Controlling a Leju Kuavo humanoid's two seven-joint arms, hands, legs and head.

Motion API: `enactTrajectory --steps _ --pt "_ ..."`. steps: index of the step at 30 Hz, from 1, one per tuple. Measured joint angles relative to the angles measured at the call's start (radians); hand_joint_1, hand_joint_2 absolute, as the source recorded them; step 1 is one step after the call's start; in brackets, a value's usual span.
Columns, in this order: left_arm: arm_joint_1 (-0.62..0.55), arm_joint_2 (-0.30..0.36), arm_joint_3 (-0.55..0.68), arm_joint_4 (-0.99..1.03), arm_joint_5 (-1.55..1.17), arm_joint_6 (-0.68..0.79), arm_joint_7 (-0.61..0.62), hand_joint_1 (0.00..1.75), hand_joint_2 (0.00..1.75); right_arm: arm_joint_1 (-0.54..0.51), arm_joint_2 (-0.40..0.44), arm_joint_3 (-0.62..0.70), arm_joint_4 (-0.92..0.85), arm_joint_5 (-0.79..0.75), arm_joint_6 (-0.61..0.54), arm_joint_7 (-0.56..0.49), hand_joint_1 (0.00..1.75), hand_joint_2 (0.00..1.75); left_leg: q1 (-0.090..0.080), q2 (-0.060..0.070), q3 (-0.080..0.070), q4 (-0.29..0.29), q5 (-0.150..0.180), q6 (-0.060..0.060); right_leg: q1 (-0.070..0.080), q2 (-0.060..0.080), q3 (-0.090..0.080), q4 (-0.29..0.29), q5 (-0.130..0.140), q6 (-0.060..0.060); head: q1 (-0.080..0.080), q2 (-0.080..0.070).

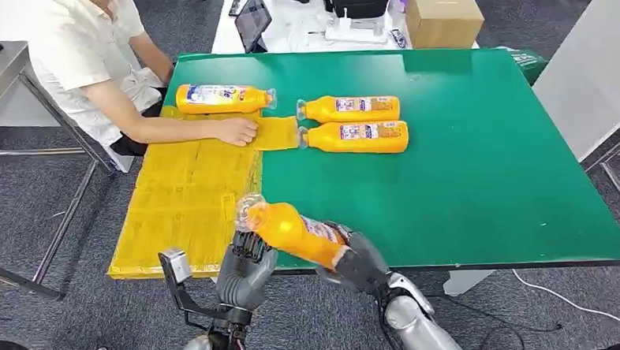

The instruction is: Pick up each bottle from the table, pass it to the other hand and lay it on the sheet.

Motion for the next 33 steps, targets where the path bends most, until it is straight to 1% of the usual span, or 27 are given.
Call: enactTrajectory --steps 1,2,3,6,8,9,10,12,16,18,20,22,23,24,25,26,28,30,32,33 --pt "0.000 0.000 0.000 -0.001 0.000 0.000 0.000 0.00 1.75 0.000 0.000 0.005 0.000 0.000 0.000 0.000 1.71 1.75 0.000 0.000 0.000 0.000 0.000 0.000 0.000 0.000 0.000 0.000 0.000 0.000 0.000 0.000" --pt "-0.001 0.000 0.000 -0.002 -0.004 -0.001 -0.001 0.00 1.75 0.000 0.000 0.011 0.000 0.000 0.002 -0.001 1.75 1.75 0.000 0.000 0.000 0.000 0.000 0.000 0.000 0.000 0.000 0.000 0.000 0.000 0.000 0.000" --pt "-0.003 0.000 -0.002 -0.002 -0.019 0.002 -0.006 0.00 1.75 0.000 0.003 0.018 0.002 0.000 0.008 -0.002 1.75 1.75 0.000 0.000 -0.001 0.000 0.000 0.000 0.000 0.000 0.000 0.000 0.000 0.000 0.000 0.000" --pt "-0.020 0.001 -0.022 0.002 -0.155 0.085 -0.017 0.00 1.75 -0.002 0.016 0.050 0.009 0.008 0.005 -0.004 1.73 1.75 0.000 0.000 -0.001 0.000 0.000 0.000 0.000 0.000 -0.001 0.000 0.000 0.000 0.000 0.000" --pt "-0.032 0.001 -0.040 0.017 -0.212 0.118 -0.016 0.00 1.75 -0.002 0.022 0.072 0.012 0.013 -0.008 -0.004 1.75 1.75 0.000 0.000 -0.001 0.000 0.000 0.000 0.000 0.000 -0.001 0.000 0.000 0.000 0.000 0.000" --pt "-0.036 0.001 -0.047 0.026 -0.218 0.122 -0.015 0.00 1.75 -0.002 0.024 0.082 0.014 0.014 -0.009 -0.004 1.75 1.75 0.000 0.000 -0.001 0.000 0.000 0.000 0.000 0.000 -0.001 0.000 0.000 0.000 0.000 0.000" --pt "-0.038 0.001 -0.053 0.034 -0.224 0.125 -0.015 0.00 1.75 -0.003 0.026 0.090 0.017 0.012 -0.011 -0.003 1.71 1.75 0.000 0.000 -0.001 0.000 0.000 0.000 0.000 0.000 -0.001 0.000 0.000 0.000 0.000 0.000" --pt "-0.046 0.001 -0.064 0.047 -0.236 0.134 -0.018 0.00 1.75 -0.006 0.027 0.104 0.021 0.006 -0.014 -0.003 1.75 1.75 0.000 0.000 -0.002 0.000 0.000 0.000 0.000 0.000 -0.001 0.000 0.000 0.000 0.000 0.000" --pt "-0.066 0.001 -0.079 0.076 -0.272 0.177 -0.028 0.00 1.75 -0.015 0.036 0.130 0.026 -0.023 -0.001 0.003 1.75 1.75 0.000 0.000 -0.002 0.000 0.000 0.000 0.000 0.000 -0.002 0.000 0.000 0.000 0.000 0.000" --pt "-0.075 0.000 -0.089 0.089 -0.300 0.203 -0.040 0.00 1.75 -0.017 0.040 0.139 0.026 -0.020 -0.018 0.019 1.75 1.75 0.000 0.000 -0.002 0.000 0.000 0.000 0.000 0.000 -0.002 0.000 0.000 0.000 0.000 0.000" --pt "-0.084 -0.002 -0.090 0.102 -0.273 0.191 -0.035 0.00 1.75 -0.023 0.042 0.153 0.027 0.001 -0.048 0.035 1.75 1.75 0.000 0.000 -0.002 0.000 0.000 0.000 0.000 0.000 -0.002 0.000 0.000 0.000 0.000 0.000" --pt "-0.087 -0.002 -0.086 0.109 -0.233 0.154 -0.027 0.00 1.75 -0.027 0.042 0.158 0.027 0.001 -0.045 0.036 1.75 1.75 0.000 0.000 -0.002 0.000 0.000 0.000 0.000 0.000 -0.002 0.000 0.000 0.000 0.000 0.000" --pt "-0.087 -0.002 -0.085 0.112 -0.226 0.148 -0.027 0.33 1.75 -0.027 0.042 0.161 0.027 0.000 -0.045 0.036 1.75 1.75 0.000 0.000 -0.002 0.000 0.000 0.000 0.000 0.000 -0.002 0.000 0.000 0.000 0.000 0.000" --pt "-0.087 -0.001 -0.085 0.114 -0.222 0.144 -0.026 1.50 1.75 -0.028 0.042 0.163 0.027 0.000 -0.045 0.036 1.75 1.75 0.000 0.000 -0.002 0.000 0.000 0.000 0.000 0.000 -0.002 0.000 0.000 0.000 0.000 0.000" --pt "-0.087 -0.001 -0.085 0.116 -0.206 0.132 -0.021 1.68 1.75 -0.028 0.042 0.164 0.028 0.000 -0.044 0.036 1.75 1.75 0.000 0.000 -0.002 0.000 0.000 0.000 0.000 0.000 -0.002 0.000 0.000 0.000 0.000 0.000" --pt "-0.087 0.000 -0.082 0.117 -0.175 0.107 -0.011 1.75 1.75 -0.028 0.042 0.165 0.028 0.000 -0.043 0.034 1.75 1.75 0.000 0.000 -0.002 0.000 0.000 0.000 0.000 0.000 -0.002 0.000 0.000 0.000 0.000 0.000" --pt "-0.087 0.006 -0.067 0.117 -0.113 0.040 0.000 1.75 1.75 -0.031 0.041 0.169 0.032 -0.003 -0.039 0.026 1.75 1.75 0.000 0.000 -0.002 0.000 0.000 0.000 0.000 0.000 -0.002 0.000 0.000 0.000 0.000 0.000" --pt "-0.086 0.009 -0.056 0.117 -0.097 0.015 -0.002 1.75 1.75 -0.036 0.041 0.175 0.037 -0.005 -0.038 0.025 1.75 1.75 0.000 0.000 -0.002 0.000 0.000 0.000 0.000 0.000 -0.003 0.000 0.000 0.000 0.000 0.000" --pt "-0.086 0.009 -0.053 0.117 -0.094 0.010 -0.005 1.75 1.75 -0.040 0.041 0.180 0.042 -0.011 -0.037 0.023 1.68 1.75 0.000 0.000 -0.002 0.000 0.000 0.000 0.000 0.000 -0.002 0.000 0.000 0.000 0.000 0.000" --pt "-0.086 0.009 -0.051 0.117 -0.088 0.008 -0.004 1.75 1.75 -0.041 0.041 0.182 0.045 -0.014 -0.037 0.021 1.54 1.75 0.000 0.000 -0.002 0.000 0.000 0.000 0.000 0.000 -0.002 0.000 0.000 0.000 0.000 0.000"
